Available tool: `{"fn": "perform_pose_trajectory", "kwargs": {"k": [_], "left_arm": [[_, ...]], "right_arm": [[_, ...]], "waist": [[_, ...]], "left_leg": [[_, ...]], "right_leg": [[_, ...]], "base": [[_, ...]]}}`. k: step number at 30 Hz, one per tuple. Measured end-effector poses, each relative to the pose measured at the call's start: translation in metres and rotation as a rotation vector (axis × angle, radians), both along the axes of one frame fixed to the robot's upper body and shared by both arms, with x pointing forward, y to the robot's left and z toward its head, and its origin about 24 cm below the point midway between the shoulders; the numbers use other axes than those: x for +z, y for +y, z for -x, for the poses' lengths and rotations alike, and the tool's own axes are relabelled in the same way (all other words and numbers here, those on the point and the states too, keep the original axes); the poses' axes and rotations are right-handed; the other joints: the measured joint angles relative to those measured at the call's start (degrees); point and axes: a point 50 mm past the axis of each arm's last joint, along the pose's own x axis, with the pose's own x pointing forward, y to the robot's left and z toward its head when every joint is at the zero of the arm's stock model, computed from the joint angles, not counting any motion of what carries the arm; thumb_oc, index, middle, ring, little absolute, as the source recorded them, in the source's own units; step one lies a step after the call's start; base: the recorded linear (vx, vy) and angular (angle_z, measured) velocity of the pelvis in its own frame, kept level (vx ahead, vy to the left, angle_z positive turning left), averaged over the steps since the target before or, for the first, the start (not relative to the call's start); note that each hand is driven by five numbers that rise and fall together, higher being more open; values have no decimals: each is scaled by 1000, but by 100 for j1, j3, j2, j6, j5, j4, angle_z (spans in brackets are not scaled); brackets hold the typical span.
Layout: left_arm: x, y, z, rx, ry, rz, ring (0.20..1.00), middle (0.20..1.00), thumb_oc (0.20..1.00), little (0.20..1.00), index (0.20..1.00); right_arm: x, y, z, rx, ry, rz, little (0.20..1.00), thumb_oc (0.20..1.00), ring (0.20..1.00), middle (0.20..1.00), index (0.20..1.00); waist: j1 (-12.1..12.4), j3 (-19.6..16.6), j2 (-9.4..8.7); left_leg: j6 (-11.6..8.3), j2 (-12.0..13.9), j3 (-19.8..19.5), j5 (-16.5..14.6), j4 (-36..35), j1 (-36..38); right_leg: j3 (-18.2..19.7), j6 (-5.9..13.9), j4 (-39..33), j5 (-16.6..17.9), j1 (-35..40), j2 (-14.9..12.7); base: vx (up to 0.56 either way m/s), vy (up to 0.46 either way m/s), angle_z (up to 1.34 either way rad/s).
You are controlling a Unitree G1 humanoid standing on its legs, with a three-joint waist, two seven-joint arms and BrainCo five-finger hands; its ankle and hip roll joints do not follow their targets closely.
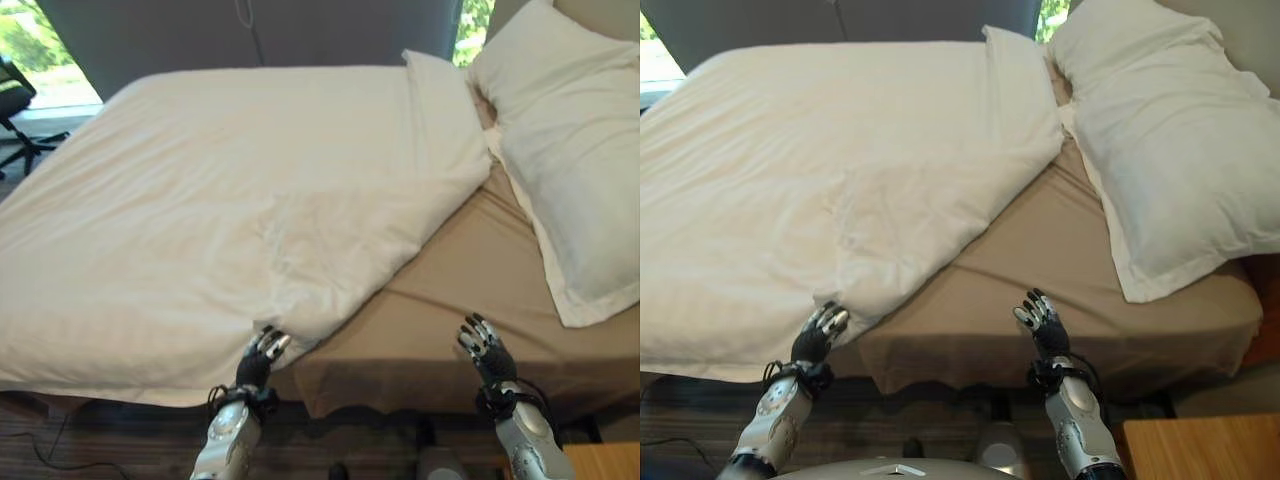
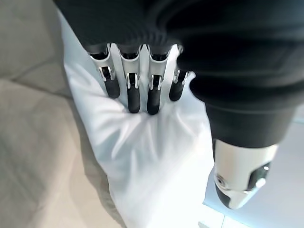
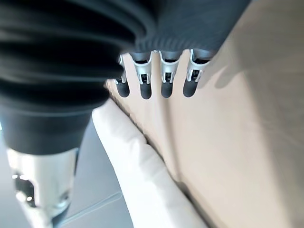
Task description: Making the bed.
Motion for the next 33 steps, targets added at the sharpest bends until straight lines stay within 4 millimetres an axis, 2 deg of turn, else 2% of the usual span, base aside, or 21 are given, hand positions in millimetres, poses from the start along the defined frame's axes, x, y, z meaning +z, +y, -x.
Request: {"fn": "perform_pose_trajectory", "kwargs": {"k": [2, 8, 14, 17, 18, 19, 20, 21, 22, 24, 26, 27, 30, 32, 33], "left_arm": [[-4, -4, 6, 3, 17, 17, 1000, 1000, 1000, 1000, 1000], [-10, -4, 17, -5, 45, 28, 1000, 1000, 1000, 1000, 1000], [-22, -8, 36, -7, 112, 56, 1000, 1000, 1000, 1000, 1000], [-38, -13, 60, 45, 196, 92, 1000, 1000, 1000, 1000, 1000], [-43, -15, 68, 94, 222, 118, 1000, 1000, 1000, 1000, 1000], [-51, -17, 90, 230, 278, 161, 1000, 1000, 1000, 1000, 1000], [-53, -15, 97, 266, 301, 161, 1000, 1000, 1000, 1000, 1000], [-57, -10, 112, 310, 347, 148, 1000, 1000, 1000, 1000, 1000], [-53, 1, 121, 395, 346, 116, 1000, 1000, 1000, 1000, 1000], [-24, 41, 113, 571, 205, 8, 1000, 1000, 1000, 1000, 1000], [5, 78, 106, 635, 96, -138, 1000, 1000, 1000, 1000, 1000], [37, 101, 94, 691, -29, -257, 1000, 1000, 1000, 1000, 1000], [89, 115, 60, 695, -293, -353, 1000, 1000, 1000, 1000, 1000], [129, 116, 21, 610, -497, -402, 1000, 1000, 1000, 1000, 1000], [144, 120, 8, 589, -554, -417, 1000, 1000, 1000, 1000, 1000]], "right_arm": [[3, -6, -1, 1, -5, 25, 1000, 1000, 1000, 1000, 1000], [13, -24, -8, -27, -36, 73, 1000, 1000, 1000, 1000, 1000], [12, -28, -6, -28, -21, 85, 1000, 1000, 1000, 1000, 1000], [11, -29, -5, -28, -17, 90, 1000, 1000, 1000, 1000, 1000], [10, -31, -2, -33, -7, 96, 1000, 1000, 1000, 1000, 1000], [5, -37, 6, -38, 23, 114, 1000, 1000, 1000, 1000, 1000], [5, -38, 8, -41, 29, 115, 1000, 1000, 1000, 1000, 1000], [6, -38, 6, -40, 23, 116, 1000, 1000, 1000, 1000, 1000], [4, -40, 10, -52, 34, 118, 1000, 1000, 1000, 1000, 1000], [-1, -48, 21, -88, 59, 117, 1000, 1000, 1000, 1000, 1000], [-2, -52, 26, -111, 67, 119, 1000, 1000, 1000, 1000, 1000], [3, -61, 25, -136, 48, 134, 1000, 1000, 1000, 1000, 1000], [8, -66, 23, -155, 24, 143, 1000, 1000, 1000, 1000, 1000], [9, -60, 15, -128, 13, 147, 1000, 1000, 1000, 1000, 1000], [10, -56, 10, -106, 5, 161, 1000, 1000, 1000, 1000, 1000]], "waist": [[14, -60, 96], [71, -120, 225], [153, -98, 373], [410, -23, 552], [470, -6, 563], [687, 97, 565], [737, 110, 550], [839, 116, 591], [998, 134, 638], [1175, 199, 544], [1260, 208, 378], [1259, 195, 362], [1239, 148, 447], [1190, 154, 408], [982, 146, 415]], "left_leg": [[-41, 136, -110, -2, 11, 48], [-53, 409, -246, 16, 45, 47], [-13, 480, -634, -12, 95, -113], [-10, 483, -1026, 24, 287, -404], [-66, 475, -1186, 60, 413, -477], [-156, 441, -1495, 125, 549, -577], [-160, 451, -1519, 151, 596, -573], [-118, 449, -1483, 173, 574, -633], [-127, 556, -1548, -26, 581, -683], [-304, 601, -1696, -145, 565, -713], [-483, 610, -1708, -347, 606, -711], [-406, 523, -1732, -355, 689, -693], [-336, 508, -1794, -302, 574, -697], [-304, 480, -1630, -279, 574, -677], [-232, 448, -1604, -189, 584, -579]], "right_leg": [[-186, -78, -525, 180, 352, 128], [-420, -260, -523, 78, 456, 382], [-776, -319, -515, 11, 519, 414], [-1114, -319, -492, 7, 556, 461], [-1259, -324, -504, -25, 595, 453], [-1573, -344, -496, -96, 760, 465], [-1645, -423, -527, -158, 768, 408], [-1757, -421, -493, -164, 840, 459], [-1852, -420, -399, -180, 834, 532], [-1977, -544, 147, -595, 658, 480], [-2048, -599, 316, -739, 588, 429], [-2090, -582, 402, -766, 585, 380], [-2054, -560, 687, -858, 438, 309], [-1835, -561, 929, -928, 235, 255], [-1758, -559, 1004, -992, 184, 224]], "base": [[32, -100, 25], [-11, -101, 17], [-53, -112, 30], [-98, -161, 58], [-53, -111, 119], [-56, -148, 114], [-26, -144, 110], [-29, -175, 63], [1, -125, 63], [20, -77, 74], [8, -61, 53], [-19, -37, 19], [-11, 3, -4], [9, 71, -41], [39, 126, -39]]}}
